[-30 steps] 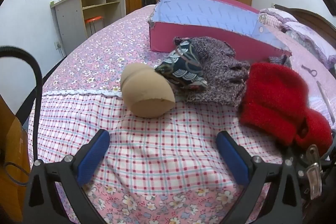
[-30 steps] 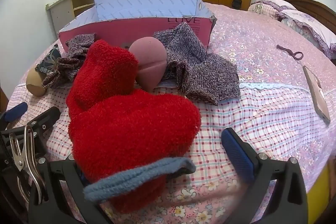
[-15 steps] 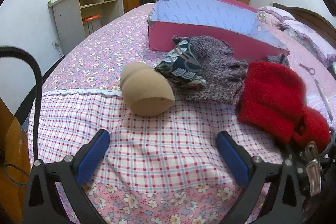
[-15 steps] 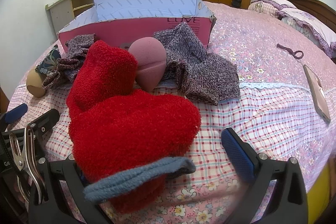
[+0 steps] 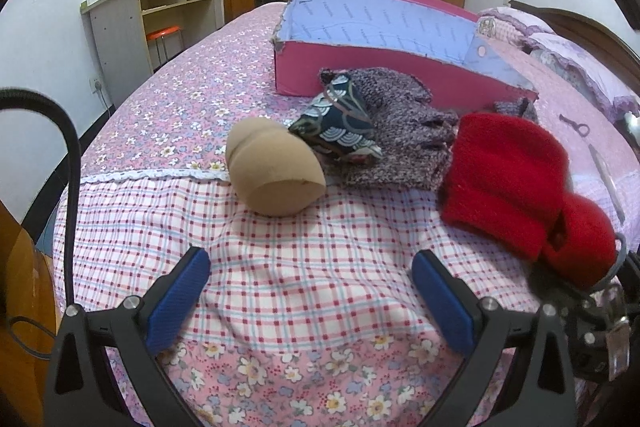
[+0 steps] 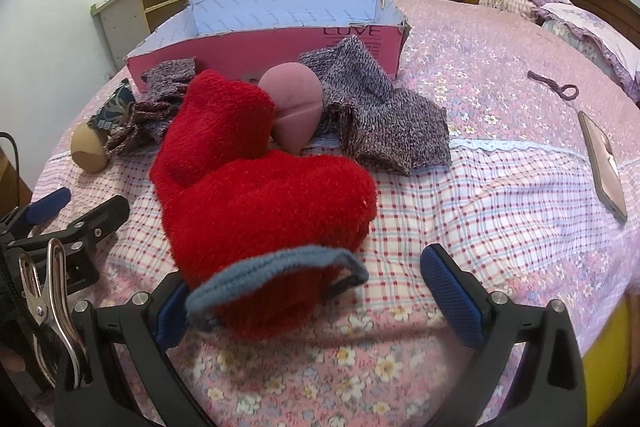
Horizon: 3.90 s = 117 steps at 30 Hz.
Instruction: Organize soft objects
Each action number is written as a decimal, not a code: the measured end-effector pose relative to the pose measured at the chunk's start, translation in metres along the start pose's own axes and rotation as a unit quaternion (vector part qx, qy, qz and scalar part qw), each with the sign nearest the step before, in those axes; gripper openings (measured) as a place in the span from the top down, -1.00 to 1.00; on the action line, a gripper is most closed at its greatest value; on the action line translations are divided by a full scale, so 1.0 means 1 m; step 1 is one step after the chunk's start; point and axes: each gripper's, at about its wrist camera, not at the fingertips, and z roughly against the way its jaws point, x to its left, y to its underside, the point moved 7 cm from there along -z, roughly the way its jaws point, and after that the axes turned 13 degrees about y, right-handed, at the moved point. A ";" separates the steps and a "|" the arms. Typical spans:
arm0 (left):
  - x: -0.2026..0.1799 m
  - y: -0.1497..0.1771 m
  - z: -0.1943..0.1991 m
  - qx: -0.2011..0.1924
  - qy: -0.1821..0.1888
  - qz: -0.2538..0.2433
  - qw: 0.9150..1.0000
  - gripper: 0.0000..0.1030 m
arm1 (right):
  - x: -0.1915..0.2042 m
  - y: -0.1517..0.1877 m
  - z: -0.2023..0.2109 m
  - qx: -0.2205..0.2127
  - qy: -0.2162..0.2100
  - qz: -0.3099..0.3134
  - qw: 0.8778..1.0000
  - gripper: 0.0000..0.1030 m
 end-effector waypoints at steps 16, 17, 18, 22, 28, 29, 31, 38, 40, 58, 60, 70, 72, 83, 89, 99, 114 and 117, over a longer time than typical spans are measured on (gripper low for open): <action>0.007 -0.003 0.025 -0.014 0.011 -0.002 1.000 -0.96 | -0.004 0.010 0.019 -0.027 -0.041 -0.021 0.999 -0.93; 0.007 -0.006 0.027 -0.018 0.007 -0.004 1.000 -0.96 | -0.004 0.010 0.021 -0.029 -0.045 -0.022 0.998 -0.93; 0.007 -0.010 0.031 -0.026 0.001 -0.012 1.000 -0.96 | -0.003 0.010 0.022 -0.031 -0.048 -0.021 0.998 -0.92; 0.005 -0.027 0.037 -0.038 -0.011 -0.032 0.999 -0.96 | -0.001 0.012 0.028 -0.037 -0.058 -0.019 0.997 -0.90; -0.003 -0.055 0.035 -0.053 -0.012 -0.047 0.997 -0.96 | 0.000 0.006 0.037 -0.053 -0.055 -0.011 0.997 -0.89; -0.003 -0.057 0.034 -0.053 -0.013 -0.046 0.997 -0.96 | 0.000 0.005 0.038 -0.056 -0.055 -0.011 0.997 -0.89; -0.001 -0.057 0.035 -0.056 -0.013 -0.041 0.997 -0.95 | -0.002 0.006 0.042 -0.057 -0.058 -0.011 0.997 -0.89; 0.018 -0.046 0.026 -0.034 -0.032 -0.031 0.998 -0.60 | 0.004 -0.002 0.053 -0.071 -0.053 0.004 0.996 -0.89; 0.021 -0.042 0.025 -0.031 -0.024 -0.022 0.999 -0.51 | 0.003 -0.002 0.052 -0.068 -0.056 0.003 0.996 -0.89; 0.025 -0.035 0.008 -0.005 0.015 0.004 1.000 0.19 | 0.007 -0.017 0.067 -0.088 -0.057 0.026 0.994 -0.89; 0.027 -0.034 0.012 -0.005 0.026 0.016 1.000 0.20 | 0.008 -0.017 0.067 -0.086 -0.055 0.029 0.994 -0.89; 0.032 -0.024 0.035 -0.002 0.030 0.023 0.999 0.21 | 0.014 -0.033 0.081 -0.103 -0.054 0.047 0.992 -0.88; 0.035 -0.022 0.040 -0.004 0.030 0.027 0.999 0.21 | 0.018 -0.037 0.085 -0.106 -0.060 0.052 0.991 -0.89; 0.069 -0.013 0.068 -0.017 0.002 0.055 0.998 0.21 | 0.070 -0.048 0.100 -0.100 -0.126 0.084 0.983 -0.88; 0.082 -0.007 0.073 -0.018 -0.003 0.067 0.998 0.21 | 0.108 -0.052 0.099 -0.091 -0.161 0.099 0.978 -0.85; 0.086 -0.004 0.068 -0.012 0.011 0.080 0.997 0.21 | 0.157 -0.066 0.059 -0.048 -0.199 0.099 0.974 -0.49; 0.087 0.000 0.063 -0.011 0.013 0.078 0.997 0.20 | 0.191 -0.073 0.007 -0.014 -0.181 0.103 0.978 -0.29; 0.087 0.000 0.063 -0.010 0.013 0.080 0.997 0.20 | 0.196 -0.070 -0.001 -0.015 -0.175 0.105 0.979 -0.21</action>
